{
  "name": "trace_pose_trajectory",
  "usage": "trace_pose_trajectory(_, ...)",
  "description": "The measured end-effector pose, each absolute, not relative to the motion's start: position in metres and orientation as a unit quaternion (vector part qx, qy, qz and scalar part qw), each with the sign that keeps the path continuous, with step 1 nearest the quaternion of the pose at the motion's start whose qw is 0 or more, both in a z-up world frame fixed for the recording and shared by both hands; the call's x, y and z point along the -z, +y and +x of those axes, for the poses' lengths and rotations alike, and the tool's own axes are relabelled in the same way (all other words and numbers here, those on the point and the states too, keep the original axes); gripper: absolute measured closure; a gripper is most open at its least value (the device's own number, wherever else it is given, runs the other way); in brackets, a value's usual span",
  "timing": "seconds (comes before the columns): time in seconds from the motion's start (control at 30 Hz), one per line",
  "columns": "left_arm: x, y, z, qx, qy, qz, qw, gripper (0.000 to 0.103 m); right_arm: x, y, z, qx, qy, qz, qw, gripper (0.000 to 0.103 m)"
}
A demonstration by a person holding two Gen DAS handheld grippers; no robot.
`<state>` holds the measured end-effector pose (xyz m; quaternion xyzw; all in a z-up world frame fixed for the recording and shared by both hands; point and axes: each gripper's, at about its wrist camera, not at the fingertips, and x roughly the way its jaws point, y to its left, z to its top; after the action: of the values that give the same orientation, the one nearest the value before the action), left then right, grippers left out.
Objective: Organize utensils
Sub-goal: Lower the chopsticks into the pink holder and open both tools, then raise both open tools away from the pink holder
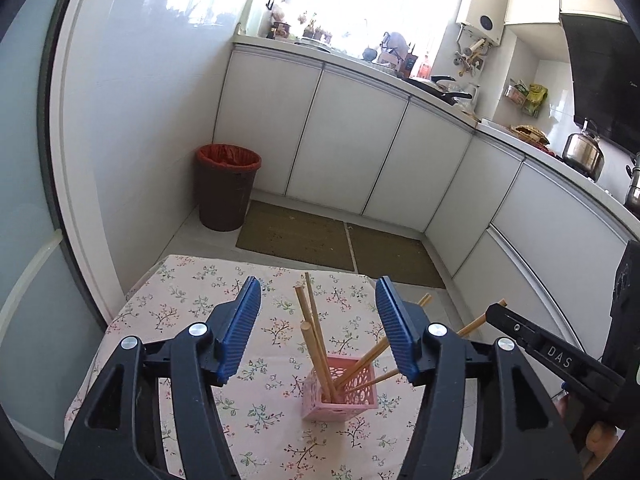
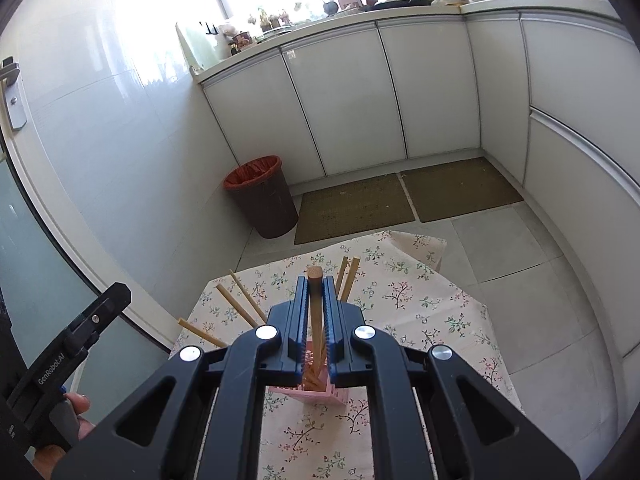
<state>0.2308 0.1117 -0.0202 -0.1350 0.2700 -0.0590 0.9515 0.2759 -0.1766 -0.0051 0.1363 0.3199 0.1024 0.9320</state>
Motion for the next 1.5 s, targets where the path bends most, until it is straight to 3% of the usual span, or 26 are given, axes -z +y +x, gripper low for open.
trace_pose_trajectory(0.27,0.023,0.105,0.225,0.052,0.283,-0.112,0.951,0.043,-0.009,-0.176,0.258,-0.074,0.304,0.114,0.943,0.091)
trace_pose_trajectory(0.33,0.022,0.102,0.22,0.05,0.281,-0.107,0.952,0.038,-0.012,-0.176,0.25,-0.066,0.297,0.109,0.946,0.084)
trace_pose_trajectory(0.4,0.02,0.099,0.214,0.052,0.281,-0.103,0.953,0.036,-0.014,-0.178,0.24,-0.059,0.289,0.11,0.949,0.068)
trace_pose_trajectory(0.57,0.016,0.094,0.198,0.053,0.275,-0.093,0.955,0.029,-0.013,-0.177,0.218,-0.044,0.287,0.091,0.953,0.067)
trace_pose_trajectory(0.63,0.014,0.092,0.192,0.054,0.274,-0.091,0.956,0.026,-0.011,-0.178,0.208,-0.039,0.286,0.087,0.954,0.061)
trace_pose_trajectory(0.7,0.014,0.091,0.186,0.053,0.275,-0.088,0.956,0.02,-0.009,-0.179,0.197,-0.034,0.28,0.088,0.955,0.047)
trace_pose_trajectory(0.83,0.015,0.087,0.179,0.055,0.277,-0.083,0.956,0.014,-0.009,-0.18,0.182,-0.025,0.276,0.083,0.957,0.043)
trace_pose_trajectory(1.1,0.026,0.084,0.16,0.059,0.284,-0.074,0.954,0.007,-0.003,-0.192,0.158,0.007,0.271,0.106,0.957,0.016)
trace_pose_trajectory(1.3,0.034,0.082,0.152,0.064,0.294,-0.067,0.951,0.007,0.006,-0.195,0.151,0.027,0.278,0.109,0.954,0.008)
trace_pose_trajectory(1.5,0.042,0.072,0.147,0.076,0.307,-0.05,0.947,0.007,0.016,-0.2,0.14,0.037,0.285,0.104,0.952,0.007)
